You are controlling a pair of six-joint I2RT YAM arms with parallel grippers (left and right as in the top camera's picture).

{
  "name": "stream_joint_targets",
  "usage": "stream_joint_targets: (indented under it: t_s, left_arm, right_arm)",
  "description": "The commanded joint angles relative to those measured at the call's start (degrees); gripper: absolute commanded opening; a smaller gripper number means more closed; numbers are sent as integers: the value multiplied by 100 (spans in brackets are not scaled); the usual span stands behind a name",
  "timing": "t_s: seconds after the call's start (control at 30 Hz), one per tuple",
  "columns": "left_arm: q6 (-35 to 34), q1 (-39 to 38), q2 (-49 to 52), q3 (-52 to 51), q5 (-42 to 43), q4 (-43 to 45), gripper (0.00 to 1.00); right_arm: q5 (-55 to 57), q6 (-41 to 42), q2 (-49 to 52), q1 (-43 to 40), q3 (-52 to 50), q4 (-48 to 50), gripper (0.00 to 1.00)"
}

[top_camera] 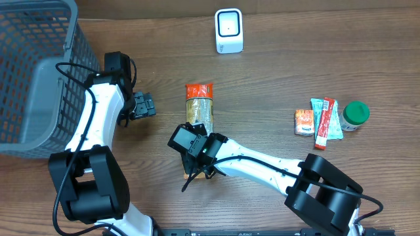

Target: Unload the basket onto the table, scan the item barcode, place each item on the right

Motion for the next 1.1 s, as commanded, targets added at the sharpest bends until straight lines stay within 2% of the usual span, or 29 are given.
stream_joint_targets:
  t_s: [0.0,0.27,0.43,0.7,0.9,1.07]
  left_arm:
    - [85,-48,-120,24,-55,7,100]
    - [85,-33,-120,24,-55,7,100]
    - [85,-39,-120,24,-55,7,100]
    - [85,-39,-120,24,-55,7,100]
    - [85,-46,-120,24,-55,7,100]
    - [85,-50,-120,24,-55,7,100]
  right_arm:
    - [146,24,48,-57,-26,-11,10]
    - [166,22,48,-186,-149,-17,12]
    - [162,24,48,-374,-153,-361,11]
    - [-125,-35,48,-1204,-151,-1021,11]
    - [-160,-1012,48,-2065,-59,-1178,16]
    - [-160,-2179,48,-2789,70,-1272,16]
